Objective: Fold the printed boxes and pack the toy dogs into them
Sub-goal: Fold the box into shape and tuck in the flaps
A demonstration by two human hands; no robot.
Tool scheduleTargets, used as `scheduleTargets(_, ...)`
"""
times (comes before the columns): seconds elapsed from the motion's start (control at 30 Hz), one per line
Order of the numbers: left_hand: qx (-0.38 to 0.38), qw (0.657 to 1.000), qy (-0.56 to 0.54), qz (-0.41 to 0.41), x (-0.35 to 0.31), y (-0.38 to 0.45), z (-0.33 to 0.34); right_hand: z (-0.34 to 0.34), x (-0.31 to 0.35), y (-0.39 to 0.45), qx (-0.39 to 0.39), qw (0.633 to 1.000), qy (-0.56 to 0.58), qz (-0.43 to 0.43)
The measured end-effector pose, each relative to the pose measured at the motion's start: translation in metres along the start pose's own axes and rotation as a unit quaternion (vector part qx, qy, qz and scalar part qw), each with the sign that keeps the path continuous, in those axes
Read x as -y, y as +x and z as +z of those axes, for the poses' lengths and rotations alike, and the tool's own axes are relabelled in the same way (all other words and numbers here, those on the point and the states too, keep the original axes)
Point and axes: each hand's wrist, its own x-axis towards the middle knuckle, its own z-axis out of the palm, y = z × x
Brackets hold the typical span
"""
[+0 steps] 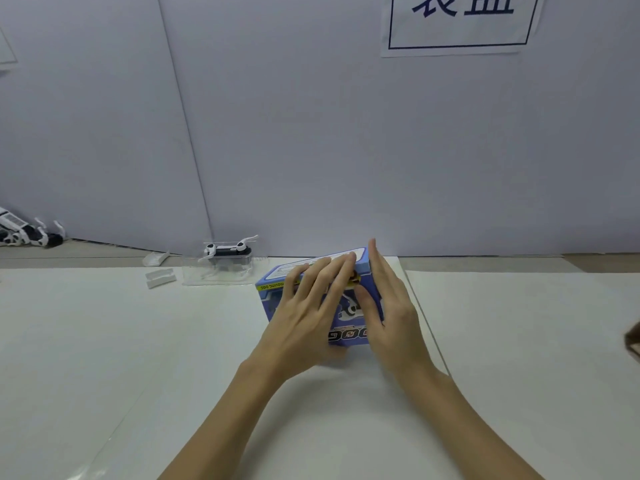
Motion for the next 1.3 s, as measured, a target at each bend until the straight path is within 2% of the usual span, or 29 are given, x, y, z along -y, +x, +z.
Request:
scheduleTargets(0.1,-0.004,1.000,0.013,-0.002,-0.006,0.001,0.006,0.007,0.002,-0.002,-0.012,0.998,0.046,0.036)
scheduleTargets(0.23,-0.004,1.000,0.012,-0.016,-0.007,0.002,0.007,0.007,-0.001,-0.002,-0.018,0.998,0.041,0.035)
scheduleTargets(0.33,0.021,0.999,0.016,-0.028,-0.006,0.003,0.007,0.009,-0.004,-0.001,-0.032,0.994,0.064,0.088)
scheduleTargets(0.37,0.033,0.998,0.000,-0.051,-0.004,0.003,0.007,0.009,-0.005,-0.001,-0.046,0.989,0.086,0.116)
scheduleTargets(0.43,0.040,0.984,-0.089,-0.152,0.000,0.000,0.004,0.005,-0.009,-0.001,-0.073,0.977,0.111,0.165)
scheduleTargets(0.5,0.006,0.931,-0.205,-0.303,0.006,-0.001,-0.001,0.000,-0.017,0.000,-0.096,0.973,0.086,0.192)
scheduleTargets(0.53,-0.014,0.886,-0.267,-0.379,0.011,0.000,-0.002,-0.003,-0.021,0.001,-0.099,0.970,0.085,0.205)
scheduleTargets(0.6,-0.006,0.765,-0.420,-0.488,0.020,0.001,-0.004,-0.002,-0.026,0.002,-0.089,0.960,0.118,0.238)
scheduleTargets(0.63,0.026,0.707,-0.487,-0.513,0.022,0.001,-0.004,-0.001,-0.025,0.002,-0.080,0.956,0.131,0.248)
scheduleTargets(0.67,0.058,0.671,-0.528,-0.517,0.024,0.000,-0.004,0.001,-0.022,0.001,-0.070,0.956,0.138,0.251)
scheduleTargets(0.73,0.074,0.655,-0.559,-0.502,0.026,-0.003,-0.002,0.002,-0.016,0.000,-0.058,0.956,0.150,0.245)
scheduleTargets(0.83,0.015,0.630,-0.598,-0.495,0.033,-0.007,-0.002,-0.005,-0.008,0.007,-0.031,0.950,0.190,0.244)
scheduleTargets(0.9,-0.021,0.637,-0.621,-0.457,0.037,-0.009,-0.003,-0.011,-0.002,0.015,-0.013,0.920,0.270,0.285)
scheduleTargets(1.0,-0.036,0.697,-0.614,-0.369,0.039,-0.010,-0.007,-0.021,-0.001,0.023,-0.001,0.839,0.376,0.394)
scheduleTargets(1.1,0.021,0.777,-0.560,-0.287,0.042,-0.008,-0.015,-0.036,-0.010,0.026,0.010,0.783,0.421,0.457)
scheduleTargets(1.17,0.090,0.820,-0.502,-0.260,0.045,-0.007,-0.019,-0.043,-0.011,0.026,-0.006,0.767,0.439,0.468)
scheduleTargets(1.2,0.119,0.819,-0.496,-0.263,0.047,-0.008,-0.020,-0.045,-0.012,0.025,-0.014,0.765,0.442,0.469)
scheduleTargets(1.23,0.141,0.803,-0.512,-0.270,0.048,-0.009,-0.019,-0.046,-0.014,0.024,-0.027,0.761,0.446,0.471)
scheduleTargets(1.3,0.166,0.736,-0.592,-0.283,0.049,-0.012,-0.016,-0.044,-0.016,0.022,-0.061,0.761,0.453,0.461)
